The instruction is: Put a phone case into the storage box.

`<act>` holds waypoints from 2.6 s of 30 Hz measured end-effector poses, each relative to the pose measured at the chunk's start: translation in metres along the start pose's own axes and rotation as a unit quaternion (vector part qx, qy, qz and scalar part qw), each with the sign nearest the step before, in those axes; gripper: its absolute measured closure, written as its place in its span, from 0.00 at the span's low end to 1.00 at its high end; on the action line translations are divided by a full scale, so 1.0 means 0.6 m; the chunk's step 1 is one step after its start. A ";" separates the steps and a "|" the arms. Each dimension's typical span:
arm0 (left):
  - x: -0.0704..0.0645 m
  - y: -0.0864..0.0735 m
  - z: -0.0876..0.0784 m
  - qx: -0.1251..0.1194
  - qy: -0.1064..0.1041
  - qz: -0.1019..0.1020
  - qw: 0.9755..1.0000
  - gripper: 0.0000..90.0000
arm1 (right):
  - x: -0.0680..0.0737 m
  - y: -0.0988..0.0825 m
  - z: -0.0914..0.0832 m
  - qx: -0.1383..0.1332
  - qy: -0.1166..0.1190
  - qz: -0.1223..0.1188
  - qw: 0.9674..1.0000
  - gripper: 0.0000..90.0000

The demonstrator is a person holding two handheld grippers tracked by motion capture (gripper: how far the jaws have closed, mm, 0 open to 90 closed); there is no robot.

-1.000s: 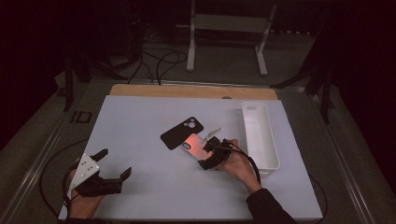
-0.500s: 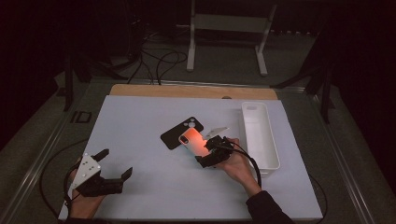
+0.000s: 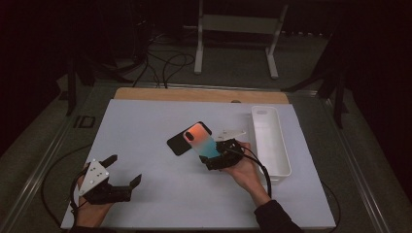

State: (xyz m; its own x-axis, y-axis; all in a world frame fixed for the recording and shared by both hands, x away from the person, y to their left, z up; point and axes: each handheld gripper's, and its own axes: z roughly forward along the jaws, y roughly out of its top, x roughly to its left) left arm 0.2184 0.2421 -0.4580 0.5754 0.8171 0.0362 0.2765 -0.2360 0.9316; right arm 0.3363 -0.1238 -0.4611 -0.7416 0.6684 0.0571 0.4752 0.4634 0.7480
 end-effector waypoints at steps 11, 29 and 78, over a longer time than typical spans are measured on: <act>-0.017 0.005 0.016 0.009 -0.017 0.003 1.000 0.00 | 0.016 0.005 -0.012 -0.043 0.000 -0.010 0.999 0.19; -0.041 0.023 0.038 0.006 -0.051 -0.014 0.999 0.00 | 0.054 0.005 -0.023 -0.102 0.015 -0.029 0.994 0.19; -0.090 0.126 0.131 0.012 -0.109 -0.049 0.993 0.04 | 0.093 0.009 -0.042 -0.162 0.033 -0.045 0.985 0.19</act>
State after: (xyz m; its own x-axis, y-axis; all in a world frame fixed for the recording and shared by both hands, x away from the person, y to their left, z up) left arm 0.2688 0.1386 -0.4180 0.6969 0.7042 -0.1361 0.3561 -0.1750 0.9179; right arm 0.2855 -0.0988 -0.4370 -0.8074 0.5897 0.0162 0.2387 0.3015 0.9231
